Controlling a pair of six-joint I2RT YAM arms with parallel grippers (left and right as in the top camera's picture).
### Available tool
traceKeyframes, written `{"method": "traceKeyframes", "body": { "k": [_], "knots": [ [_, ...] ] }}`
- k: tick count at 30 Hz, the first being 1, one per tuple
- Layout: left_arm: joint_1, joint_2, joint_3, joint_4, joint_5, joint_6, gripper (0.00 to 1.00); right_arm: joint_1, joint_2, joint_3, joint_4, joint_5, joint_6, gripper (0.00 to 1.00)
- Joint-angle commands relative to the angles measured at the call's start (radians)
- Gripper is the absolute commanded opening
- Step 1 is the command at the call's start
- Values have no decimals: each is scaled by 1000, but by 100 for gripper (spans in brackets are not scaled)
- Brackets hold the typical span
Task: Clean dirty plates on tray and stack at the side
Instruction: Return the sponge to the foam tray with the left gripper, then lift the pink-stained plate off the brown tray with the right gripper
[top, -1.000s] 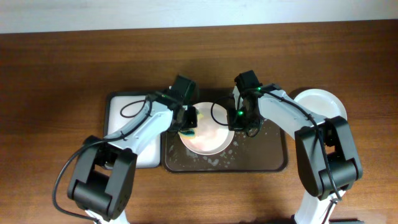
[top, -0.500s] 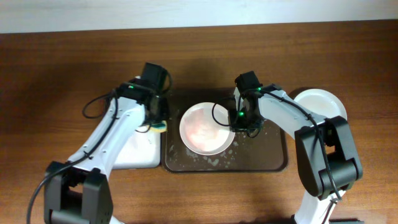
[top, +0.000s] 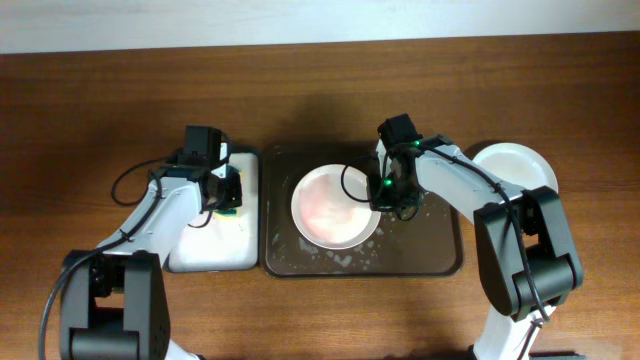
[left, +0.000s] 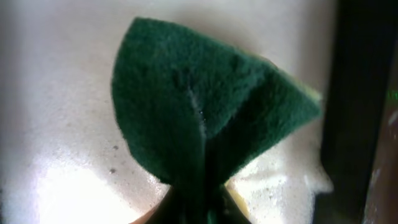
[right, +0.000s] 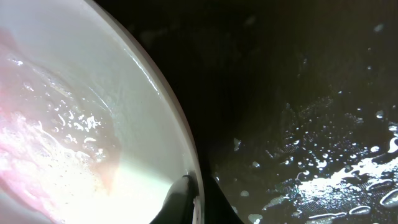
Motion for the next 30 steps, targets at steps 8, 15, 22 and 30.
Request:
{"method": "traceKeyframes", "body": {
  "k": [8,15,22,30],
  "knots": [
    [2,-99,33,-37,26,-35,95,5,18,-13,-4,24,0,8],
    [2,-268,36,-222,30,-35,99,5,18,-13,44,51,0,5],
    [2,-266,35,-269,30,-35,99,3,-47,-10,37,48,-77,4],
    [2,-266,35,-269,30,-35,99,4,-306,-10,-15,354,-80,4]
  ]
}}
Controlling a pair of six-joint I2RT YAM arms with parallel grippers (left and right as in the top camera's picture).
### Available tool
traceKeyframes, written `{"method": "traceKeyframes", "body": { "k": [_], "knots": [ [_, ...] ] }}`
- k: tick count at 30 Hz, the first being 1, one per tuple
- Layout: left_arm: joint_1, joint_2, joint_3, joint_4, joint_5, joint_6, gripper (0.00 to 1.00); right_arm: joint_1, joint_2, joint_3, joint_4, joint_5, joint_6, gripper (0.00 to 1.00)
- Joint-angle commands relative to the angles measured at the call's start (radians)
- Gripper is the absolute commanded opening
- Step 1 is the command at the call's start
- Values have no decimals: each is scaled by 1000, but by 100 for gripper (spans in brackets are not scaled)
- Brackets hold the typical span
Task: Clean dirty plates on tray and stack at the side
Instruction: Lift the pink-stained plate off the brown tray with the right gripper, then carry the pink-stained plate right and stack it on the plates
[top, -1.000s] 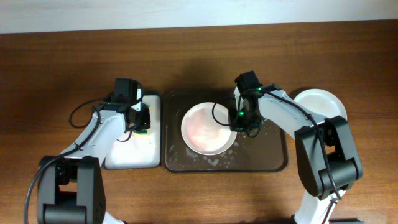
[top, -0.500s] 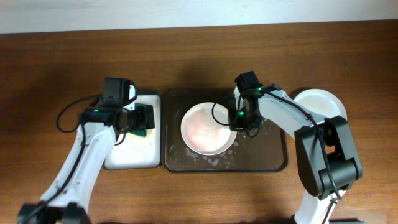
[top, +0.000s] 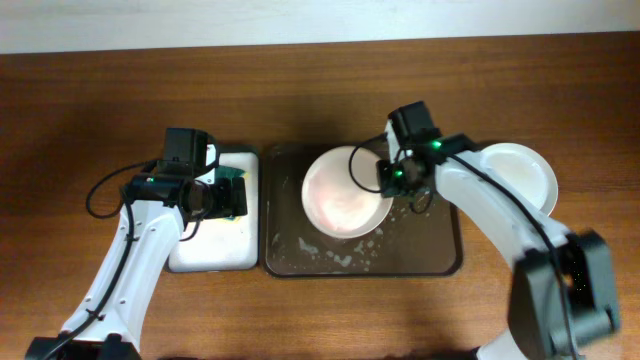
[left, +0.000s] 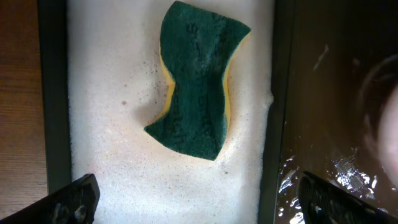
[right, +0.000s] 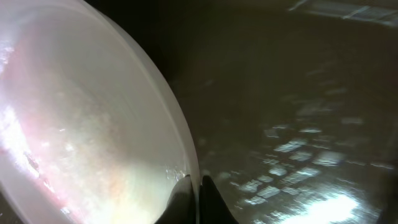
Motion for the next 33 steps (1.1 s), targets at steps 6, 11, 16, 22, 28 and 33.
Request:
{"method": "traceKeyframes", "body": {
  "k": [6,11,16,22,28,33],
  "knots": [
    [3,-1,6,0,8,-10,99,7,-146,-2,-70,449,-14,4],
    [3,-1,6,4,8,-9,100,98,-183,-1,-78,650,-14,4],
    [3,-1,6,3,8,-9,99,300,-186,-1,-69,975,-14,4],
    [3,-1,6,3,8,-9,99,490,-186,-1,-55,1181,-14,4],
    [3,-1,6,3,8,-9,100,568,-186,-2,-55,1209,-40,4],
    [3,-1,6,3,8,-9,100,567,-186,-2,-55,1211,-40,4]
  ]
}}
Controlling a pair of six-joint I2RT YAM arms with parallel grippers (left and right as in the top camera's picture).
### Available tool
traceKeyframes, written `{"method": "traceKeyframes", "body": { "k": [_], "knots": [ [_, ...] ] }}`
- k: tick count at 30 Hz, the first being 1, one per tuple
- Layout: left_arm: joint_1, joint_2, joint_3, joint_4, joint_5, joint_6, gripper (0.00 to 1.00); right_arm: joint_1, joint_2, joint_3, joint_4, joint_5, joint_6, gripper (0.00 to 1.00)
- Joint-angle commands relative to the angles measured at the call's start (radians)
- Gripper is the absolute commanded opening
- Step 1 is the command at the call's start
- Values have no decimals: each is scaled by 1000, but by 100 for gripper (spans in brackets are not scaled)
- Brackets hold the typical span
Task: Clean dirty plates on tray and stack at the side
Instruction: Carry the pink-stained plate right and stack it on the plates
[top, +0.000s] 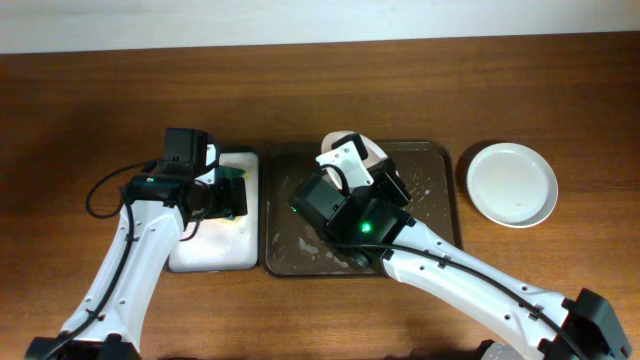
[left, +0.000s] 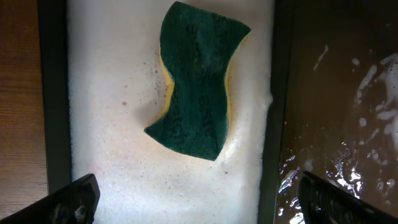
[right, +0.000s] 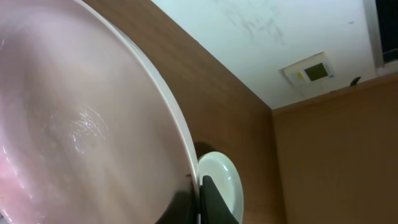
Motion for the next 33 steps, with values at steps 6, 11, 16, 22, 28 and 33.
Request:
{"method": "traceKeyframes", "body": {
  "k": [6,11,16,22,28,33],
  "knots": [
    [3,-1,6,2,8,-9,99,5,-23,0,5,49,8,4],
    [3,-1,6,2,8,-9,99,5,-23,0,11,49,8,4],
    [3,-1,6,2,8,-10,100,5,-23,0,11,49,8,4],
    [3,-1,6,2,8,-9,99,4,-23,0,13,71,7,4],
    [3,-1,6,2,8,-9,99,4,-23,0,19,71,8,4],
    [3,-1,6,2,8,-10,99,4,-23,0,23,71,8,4]
  ]
}}
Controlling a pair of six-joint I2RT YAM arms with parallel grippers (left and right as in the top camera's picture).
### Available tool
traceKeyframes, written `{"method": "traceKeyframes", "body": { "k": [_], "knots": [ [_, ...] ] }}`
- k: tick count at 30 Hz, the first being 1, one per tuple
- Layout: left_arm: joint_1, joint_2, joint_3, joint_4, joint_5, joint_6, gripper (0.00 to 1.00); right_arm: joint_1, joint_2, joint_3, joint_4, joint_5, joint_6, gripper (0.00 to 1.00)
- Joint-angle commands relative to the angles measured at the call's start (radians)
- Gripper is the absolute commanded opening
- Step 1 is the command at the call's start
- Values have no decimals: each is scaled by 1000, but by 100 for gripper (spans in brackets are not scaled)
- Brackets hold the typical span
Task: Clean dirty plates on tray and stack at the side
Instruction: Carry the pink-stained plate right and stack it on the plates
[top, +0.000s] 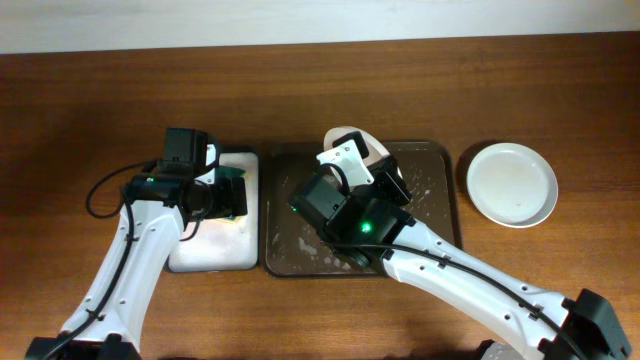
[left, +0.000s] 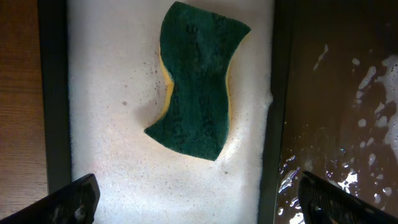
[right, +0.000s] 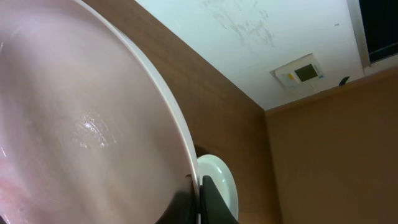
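Observation:
My right gripper is shut on the rim of a pink-smeared white plate, held tilted on edge above the dark wet tray; overhead only the plate's top edge shows past the arm. My left gripper stands open above the white soapy tray, with the green-and-yellow sponge lying loose ahead of its fingers. A clean white plate rests on the table to the right.
The dark tray holds puddles and foam flecks. The soapy tray sits directly left of it. The right arm's body covers much of the dark tray's middle. Bare wooden table surrounds everything.
Almost nothing has changed. The right gripper holds the plate tilted in nearly the same pose, shifted only slightly. The left gripper stays open over the sponge.
First my left gripper was shut on the sponge in the soapy tray while my right held the plate's rim flat in the dark tray. Then the sponge lay released and the plate sat a little farther back. After that the plate was lifted on edge, where it stays.

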Motion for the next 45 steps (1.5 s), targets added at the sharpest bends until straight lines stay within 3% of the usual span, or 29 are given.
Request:
{"method": "traceKeyframes", "body": {
  "k": [1,6,10,16,18,22,28,33,34,35,37,38,41,45],
  "knots": [
    [3,-1,6,2,8,-9,99,4,-23,-1,8,39,8,4],
    [3,-1,6,2,8,-10,99,-7,-23,-1,15,20,32,4],
    [3,-1,6,2,8,-9,99,-108,-23,-1,13,-170,111,4],
    [3,-1,6,2,7,-9,100,-440,-23,-2,-2,-642,243,4],
    [3,-1,6,2,7,-9,99,-646,-23,-2,-4,-898,256,4],
    [3,-1,6,2,7,-9,99,-959,-19,-2,-22,-1192,256,4],
    [3,-1,6,2,7,-9,99,-1320,29,-3,-92,-1233,256,4],
    [3,-1,6,2,7,-9,99,-1463,91,-4,-93,-1231,256,4],
    [3,-1,6,2,7,-9,100,-1477,100,-4,-90,-1231,256,8],
    [3,-1,6,3,8,-9,99,-1484,109,-4,-91,-1230,256,21],
    [3,-1,6,3,8,-9,99,-1484,120,-4,-91,-1236,256,56],
    [3,-1,6,3,8,-9,99,-1476,128,-4,-91,-1253,255,60],
    [3,-1,6,3,7,-9,99,-1433,137,-10,-95,-1345,228,61],
    [3,-1,6,10,8,-10,99,-1279,137,-10,-123,-1479,60,69]
  ]
}}
